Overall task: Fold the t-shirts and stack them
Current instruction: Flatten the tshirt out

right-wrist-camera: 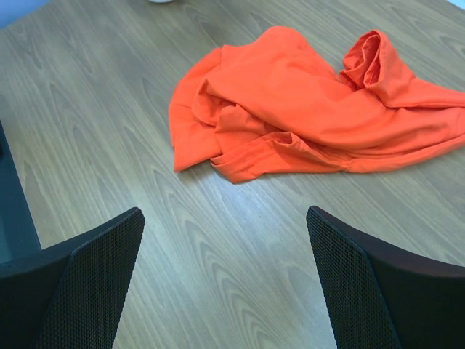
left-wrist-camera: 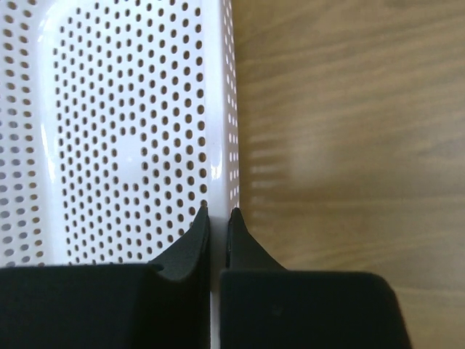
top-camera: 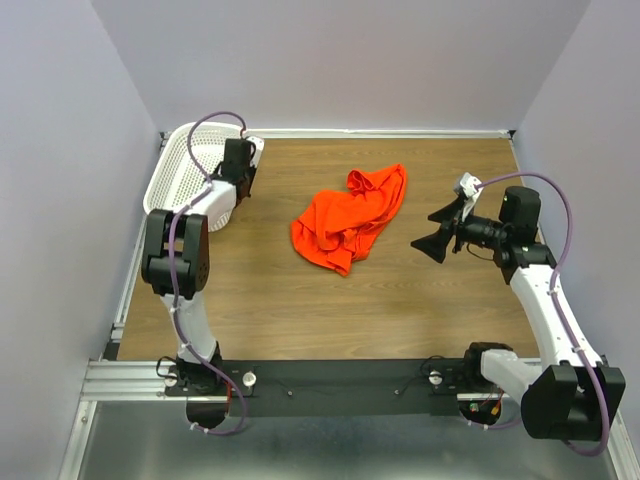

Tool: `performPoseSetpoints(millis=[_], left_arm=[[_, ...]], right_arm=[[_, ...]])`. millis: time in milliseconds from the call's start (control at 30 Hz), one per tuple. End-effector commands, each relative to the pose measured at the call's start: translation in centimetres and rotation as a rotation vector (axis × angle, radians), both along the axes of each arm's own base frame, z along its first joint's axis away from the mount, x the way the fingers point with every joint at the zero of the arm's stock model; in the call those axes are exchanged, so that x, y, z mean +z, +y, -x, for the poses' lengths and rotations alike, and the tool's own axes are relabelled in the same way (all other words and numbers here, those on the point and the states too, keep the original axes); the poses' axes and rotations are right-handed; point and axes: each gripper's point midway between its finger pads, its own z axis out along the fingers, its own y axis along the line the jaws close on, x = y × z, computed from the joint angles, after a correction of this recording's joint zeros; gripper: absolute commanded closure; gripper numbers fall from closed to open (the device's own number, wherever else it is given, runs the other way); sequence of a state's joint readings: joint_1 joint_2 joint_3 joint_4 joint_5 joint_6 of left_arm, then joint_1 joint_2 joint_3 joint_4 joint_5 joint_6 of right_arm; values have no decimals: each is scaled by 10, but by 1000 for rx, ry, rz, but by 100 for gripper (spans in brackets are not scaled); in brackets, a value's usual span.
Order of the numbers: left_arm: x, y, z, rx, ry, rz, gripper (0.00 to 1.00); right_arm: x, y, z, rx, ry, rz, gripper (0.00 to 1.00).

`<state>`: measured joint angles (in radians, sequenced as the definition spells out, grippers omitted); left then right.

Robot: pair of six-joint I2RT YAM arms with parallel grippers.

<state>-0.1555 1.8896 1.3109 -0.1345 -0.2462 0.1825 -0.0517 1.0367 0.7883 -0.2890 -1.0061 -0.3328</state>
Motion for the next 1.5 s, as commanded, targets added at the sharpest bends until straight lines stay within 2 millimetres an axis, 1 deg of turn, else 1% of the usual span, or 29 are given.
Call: performPoseSetpoints(millis=[0, 200, 400, 433, 467, 500, 533, 567, 600, 633, 700, 733, 800, 833, 867, 900, 933, 967, 1000, 1033, 1067, 1100, 1133, 1167, 1200, 1233, 1267, 1367, 1467], left_arm=[[34, 20, -37, 18, -59, -124, 100], [10, 31, -40, 88, 24, -155, 100], [12, 51, -34, 205, 2, -185, 99], [19, 60, -35, 244, -16, -193, 94], [20, 65, -35, 279, -23, -184, 81], [25, 66, -37, 288, -33, -176, 78], [38, 65, -41, 292, -62, -160, 69], [45, 61, -44, 292, -84, -127, 3], [54, 57, -47, 284, -111, -93, 2], [81, 47, -53, 262, -172, -41, 2], [110, 30, -55, 220, -241, 31, 2], [143, 24, -49, 207, -311, 58, 2], [178, 4, -40, 165, -405, 117, 2], [175, -8, -30, 116, -402, 158, 2], [216, -13, -14, 82, -500, 217, 2], [225, -21, -4, 43, -525, 256, 2], [206, -38, 11, -13, -489, 362, 2], [233, -44, 33, -49, -551, 434, 2], [235, -51, 45, -82, -557, 489, 2], [205, -69, 63, -165, -472, 553, 2], [216, -74, 82, -204, -494, 606, 2], [209, -81, 95, -243, -471, 628, 2], [180, -89, 110, -274, -398, 656, 2], [182, -90, 124, -296, -408, 668, 2], [174, -92, 132, -310, -391, 674, 2], [167, -93, 139, -317, -375, 679, 3], [155, -95, 151, -331, -347, 688, 5], [137, -96, 164, -344, -302, 687, 10], [139, -91, 169, -328, -313, 673, 11]], right_arm=[[15, 4, 6, 25, -27, -16, 0], [18, 3, 6, 23, -40, -13, 0], [16, 3, 6, 22, -37, -12, 0], [15, 3, 5, 22, -32, -12, 0], [15, 3, 5, 21, -33, -11, 0], [14, 3, 5, 19, -30, -10, 0], [13, 3, 4, 18, -28, -10, 0], [12, 2, 3, 17, -25, -9, 0], [12, 3, 3, 18, -22, -9, 0], [11, 3, 3, 20, -19, -10, 0], [7, 3, 3, 20, -7, -10, 0], [5, 3, 3, 22, -2, -10, 0], [0, 3, 2, 28, 22, -16, 0], [-4, 4, 2, 33, 42, -21, 0], [-6, 6, 2, 43, 56, -28, 0], [-9, 7, 2, 47, 76, -31, 0], [-21, 9, -1, 49, 124, -34, 0], [-28, 15, -3, 49, 159, -22, 0], [-37, 19, -5, 47, 196, -8, 0], [-45, 23, -8, 38, 230, 6, 0], [-54, 35, -12, 44, 299, 14, 0], [-60, 39, -16, 27, 335, 25, 0], [-66, 39, -29, -29, 355, 50, 0], [-74, 45, -41, -47, 398, 57, 0], [-76, 58, -44, -69, 446, 49, 0], [-85, 57, -57, -147, 457, 83, 0], [-88, 70, -69, -185, 486, 79, 0], [-103, 76, -94, -315, 511, 104, 6], [-128, 75, -117, -405, 564, 128, 16]])
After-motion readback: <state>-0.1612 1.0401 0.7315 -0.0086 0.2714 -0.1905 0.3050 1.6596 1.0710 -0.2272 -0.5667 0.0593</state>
